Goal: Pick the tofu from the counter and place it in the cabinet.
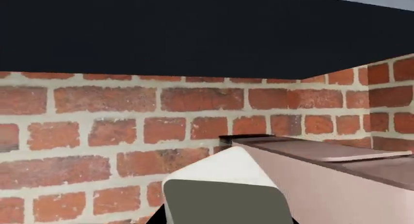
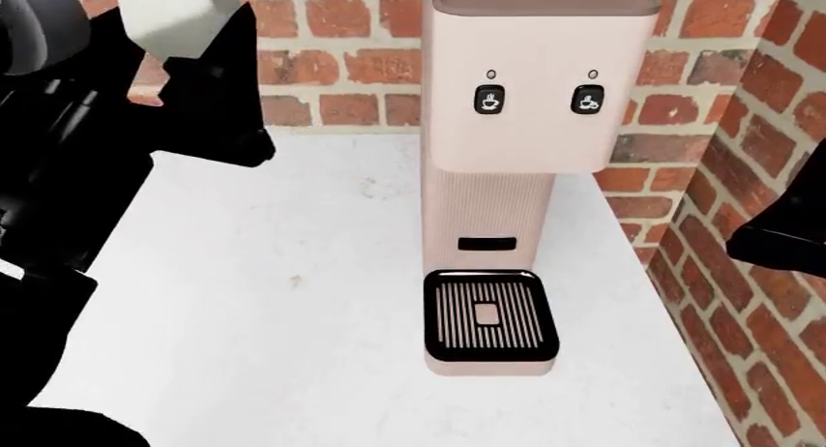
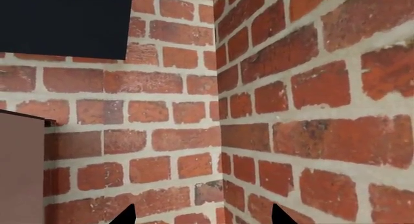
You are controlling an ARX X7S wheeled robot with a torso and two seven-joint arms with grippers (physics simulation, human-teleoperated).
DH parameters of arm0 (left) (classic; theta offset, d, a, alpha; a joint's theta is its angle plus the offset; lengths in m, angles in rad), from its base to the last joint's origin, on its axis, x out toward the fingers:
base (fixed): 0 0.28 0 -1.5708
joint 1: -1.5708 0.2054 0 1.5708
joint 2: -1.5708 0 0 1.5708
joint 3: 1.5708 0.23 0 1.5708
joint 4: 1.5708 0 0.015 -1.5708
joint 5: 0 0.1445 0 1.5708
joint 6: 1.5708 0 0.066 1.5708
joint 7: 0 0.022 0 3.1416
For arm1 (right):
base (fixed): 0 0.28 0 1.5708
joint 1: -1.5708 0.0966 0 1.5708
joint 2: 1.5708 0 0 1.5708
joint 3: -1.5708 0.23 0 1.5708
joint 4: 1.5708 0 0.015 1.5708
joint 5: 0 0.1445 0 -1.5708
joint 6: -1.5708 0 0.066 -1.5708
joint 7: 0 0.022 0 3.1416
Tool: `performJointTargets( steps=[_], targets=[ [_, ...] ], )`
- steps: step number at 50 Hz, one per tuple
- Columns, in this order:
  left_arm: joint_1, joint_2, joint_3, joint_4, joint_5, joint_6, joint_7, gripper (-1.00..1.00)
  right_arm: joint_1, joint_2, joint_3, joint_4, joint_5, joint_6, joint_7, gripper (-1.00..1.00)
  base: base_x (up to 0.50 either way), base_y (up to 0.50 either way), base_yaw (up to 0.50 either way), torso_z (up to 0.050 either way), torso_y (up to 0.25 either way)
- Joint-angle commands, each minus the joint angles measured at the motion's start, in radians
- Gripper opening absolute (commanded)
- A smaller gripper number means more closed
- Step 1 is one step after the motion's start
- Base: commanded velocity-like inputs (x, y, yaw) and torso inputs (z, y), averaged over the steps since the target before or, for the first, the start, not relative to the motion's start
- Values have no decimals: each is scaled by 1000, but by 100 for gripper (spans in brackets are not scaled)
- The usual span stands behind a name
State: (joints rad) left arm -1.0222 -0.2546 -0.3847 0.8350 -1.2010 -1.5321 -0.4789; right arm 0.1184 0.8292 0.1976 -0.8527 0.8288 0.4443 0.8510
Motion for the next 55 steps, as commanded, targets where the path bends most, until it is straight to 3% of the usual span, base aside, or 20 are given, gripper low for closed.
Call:
performJointTargets(
  steps=[1, 9, 16, 22, 25, 29, 37, 45, 48, 55],
  targets=[
    [-191, -110, 16, -41, -499, 37, -422, -100, -2, -4, -3, -2, -2, -3, 2, 100, 0, 0, 0, 0, 0],
    [-351, -216, 123, -65, -703, 167, -624, -100, -3, -6, -3, -4, -2, -7, 2, 100, 0, 0, 0, 0, 0],
    [-428, -264, 159, -73, -762, 217, -680, -100, -6, -5, -3, -6, -2, -7, 3, 100, 0, 0, 0, 0, 0],
    [-569, -299, 215, -125, -774, 242, -714, -100, 12, -4, -16, -11, 4, -1, 6, 100, 0, 0, 0, 0, 0],
    [-626, -290, 226, -181, -669, 198, -666, -100, 23, -5, -25, -13, 7, 1, 6, 100, 0, 0, 0, 0, 0],
    [-628, -262, 244, -218, -366, 158, -501, -100, 27, -8, -26, -15, 11, -2, 5, 100, 0, 0, 0, 0, 0],
    [-698, -264, 490, -366, 171, 358, -242, -100, -40, -17, 22, -19, 8, -42, -13, 100, 0, 0, 0, 0, 0],
    [-822, -202, 622, -688, 385, 533, -117, -100, -61, -30, 30, -14, 0, -61, -23, 100, 0, 0, 0, 0, 0],
    [-843, -147, 620, -854, 406, 582, -86, -100, -61, -37, 19, -16, -6, -64, -24, 100, 0, 0, 0, 0, 0],
    [-974, -65, 757, -1284, 529, 700, 105, -100, -63, -31, 27, -29, 5, -60, -15, 100, 0, 0, 0, 0, 0]
  ],
)
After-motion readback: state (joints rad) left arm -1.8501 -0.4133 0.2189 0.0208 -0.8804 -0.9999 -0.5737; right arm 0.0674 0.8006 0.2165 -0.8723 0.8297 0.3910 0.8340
